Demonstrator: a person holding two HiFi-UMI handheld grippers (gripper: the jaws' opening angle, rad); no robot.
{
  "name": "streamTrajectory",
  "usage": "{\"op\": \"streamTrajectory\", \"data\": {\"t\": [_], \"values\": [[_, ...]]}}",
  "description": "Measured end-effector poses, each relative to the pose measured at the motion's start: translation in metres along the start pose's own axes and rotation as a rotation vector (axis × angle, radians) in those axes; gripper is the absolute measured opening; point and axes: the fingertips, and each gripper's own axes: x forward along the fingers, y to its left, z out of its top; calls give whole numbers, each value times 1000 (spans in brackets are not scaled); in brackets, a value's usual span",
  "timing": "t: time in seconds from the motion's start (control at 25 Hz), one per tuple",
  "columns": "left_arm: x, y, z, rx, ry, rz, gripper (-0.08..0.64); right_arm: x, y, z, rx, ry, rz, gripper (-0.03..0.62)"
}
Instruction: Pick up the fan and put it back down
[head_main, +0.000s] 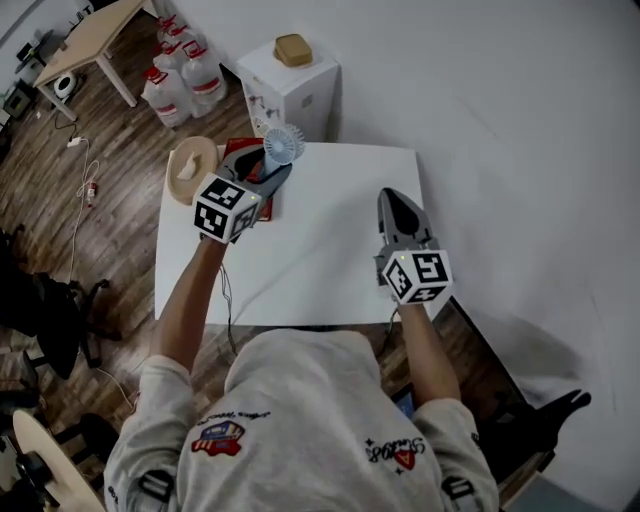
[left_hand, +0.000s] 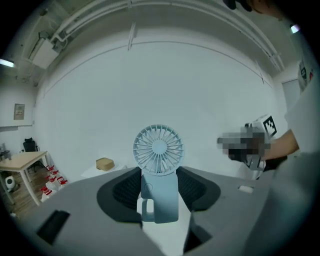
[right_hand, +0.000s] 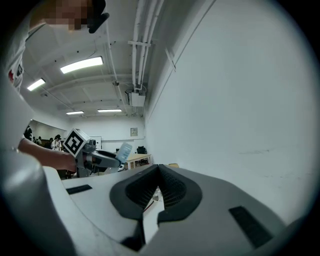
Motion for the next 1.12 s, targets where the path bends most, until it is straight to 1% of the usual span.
{"op": "streamTrajectory", "data": {"t": [0.08,0.16,0.36,0.84,0.96,1.12], "values": [[-13,5,14,-14,-45,17,213,5,8,2,-9,-4,12,0],[-20,9,20,-10,-63,33,213,10,15,3,-13,-7,26,0],[-29,16,18,-10,-53,49,213,18,24,7,-13,-12,49,0],[-32,12,-5,-50,-13,61,213,16,29,-2,1,15,64,1],[-31,16,-19,-57,8,72,213,23,31,-8,8,25,77,0],[-41,17,-42,-86,39,99,213,30,43,-17,17,44,108,0]]}}
